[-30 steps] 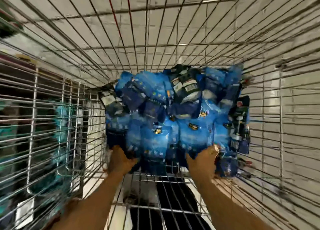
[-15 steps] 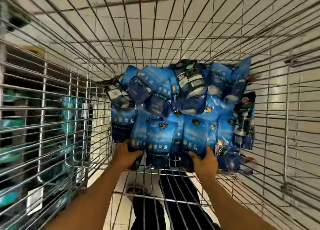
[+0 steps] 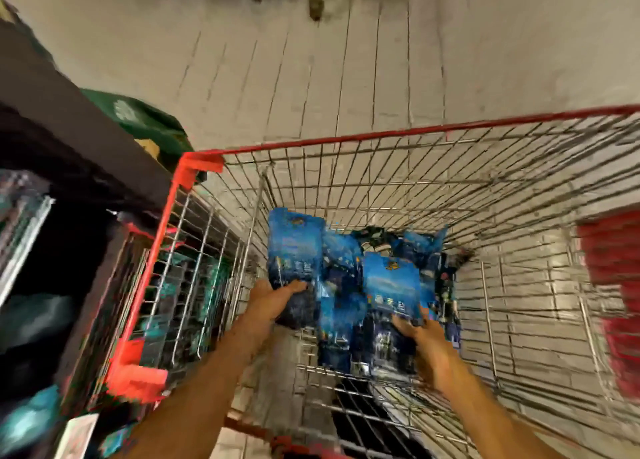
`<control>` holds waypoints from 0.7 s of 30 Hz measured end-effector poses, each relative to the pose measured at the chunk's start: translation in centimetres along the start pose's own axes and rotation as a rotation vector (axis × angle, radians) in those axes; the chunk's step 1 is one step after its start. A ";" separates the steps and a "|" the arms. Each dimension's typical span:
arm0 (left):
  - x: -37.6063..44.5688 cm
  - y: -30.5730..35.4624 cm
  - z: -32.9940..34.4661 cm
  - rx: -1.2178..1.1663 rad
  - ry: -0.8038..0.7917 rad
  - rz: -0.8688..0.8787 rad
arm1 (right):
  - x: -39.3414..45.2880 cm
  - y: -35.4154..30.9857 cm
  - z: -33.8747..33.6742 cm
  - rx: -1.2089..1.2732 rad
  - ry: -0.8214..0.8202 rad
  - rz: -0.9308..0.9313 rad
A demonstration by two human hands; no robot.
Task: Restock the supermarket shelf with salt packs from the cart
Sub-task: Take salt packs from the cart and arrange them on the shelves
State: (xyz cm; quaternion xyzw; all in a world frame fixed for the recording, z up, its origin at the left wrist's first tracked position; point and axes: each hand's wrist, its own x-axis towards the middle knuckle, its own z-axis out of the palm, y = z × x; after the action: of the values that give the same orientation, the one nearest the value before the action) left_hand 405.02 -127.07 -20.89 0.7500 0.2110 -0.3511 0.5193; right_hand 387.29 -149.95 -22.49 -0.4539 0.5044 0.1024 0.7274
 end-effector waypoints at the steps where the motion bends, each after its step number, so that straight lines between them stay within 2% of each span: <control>1: -1.7 1.3 -0.6 -0.067 0.006 0.051 | -1.7 -1.3 0.7 0.035 -0.025 -0.010; 5: -10.1 5.7 -4.5 -0.243 -0.032 0.213 | -8.8 -5.9 3.5 0.247 -0.150 -0.061; 8: -16.2 7.7 -8.4 -0.344 -0.015 0.351 | -13.8 -8.5 5.9 0.262 -0.273 -0.194; 15: -30.0 10.7 -18.4 -0.459 0.141 0.714 | -24.5 -13.3 13.5 0.120 -0.573 -0.525; 18: -35.4 11.3 -22.4 -0.486 0.239 0.828 | -28.7 -14.9 17.7 0.075 -0.672 -0.669; 21: -40.1 11.3 -25.9 -0.473 0.370 0.922 | -32.6 -16.1 22.1 0.073 -0.855 -0.763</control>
State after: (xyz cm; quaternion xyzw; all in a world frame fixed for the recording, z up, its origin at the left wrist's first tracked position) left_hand 394.02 -105.31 21.73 0.6769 0.0215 0.1074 0.7279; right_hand 395.88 -132.10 15.20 -0.4965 -0.0308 -0.0104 0.8674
